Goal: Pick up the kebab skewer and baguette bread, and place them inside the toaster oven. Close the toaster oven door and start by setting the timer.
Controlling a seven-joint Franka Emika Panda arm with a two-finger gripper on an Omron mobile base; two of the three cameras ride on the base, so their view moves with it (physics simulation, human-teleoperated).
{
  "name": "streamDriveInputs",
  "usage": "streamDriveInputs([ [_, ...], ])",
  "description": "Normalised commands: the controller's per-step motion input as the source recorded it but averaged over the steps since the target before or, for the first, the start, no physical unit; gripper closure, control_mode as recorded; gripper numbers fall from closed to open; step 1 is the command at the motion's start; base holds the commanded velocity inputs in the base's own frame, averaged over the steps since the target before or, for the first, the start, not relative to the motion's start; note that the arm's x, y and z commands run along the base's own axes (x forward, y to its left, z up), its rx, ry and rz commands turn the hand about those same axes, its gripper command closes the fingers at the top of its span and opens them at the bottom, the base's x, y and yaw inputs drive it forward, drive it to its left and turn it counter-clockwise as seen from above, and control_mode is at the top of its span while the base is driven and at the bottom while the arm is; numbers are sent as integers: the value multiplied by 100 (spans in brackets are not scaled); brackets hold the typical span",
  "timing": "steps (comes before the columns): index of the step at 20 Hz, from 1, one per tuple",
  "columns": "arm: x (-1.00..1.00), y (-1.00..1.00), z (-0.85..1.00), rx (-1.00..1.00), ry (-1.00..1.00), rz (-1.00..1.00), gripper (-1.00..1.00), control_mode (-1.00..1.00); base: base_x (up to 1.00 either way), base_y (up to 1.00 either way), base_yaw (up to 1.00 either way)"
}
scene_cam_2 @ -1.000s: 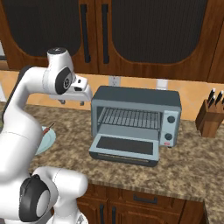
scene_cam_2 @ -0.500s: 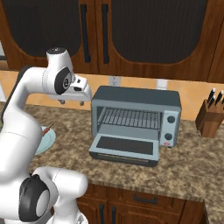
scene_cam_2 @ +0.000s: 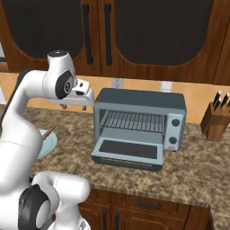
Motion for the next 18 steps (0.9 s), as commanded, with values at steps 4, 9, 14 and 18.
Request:
streamDriveInputs([
  [4, -54, -90, 0, 4, -20, 21, -100, -100, 0, 0, 0],
  [9, -47, -100, -6, 2, -40, 49, -100, -100, 0, 0, 0],
  [14, 0, -78, -33, 0, -28, 38, -100, -100, 0, 0, 0],
  [18, 42, -23, -36, 0, -15, 19, -100, -100, 0, 0, 0],
])
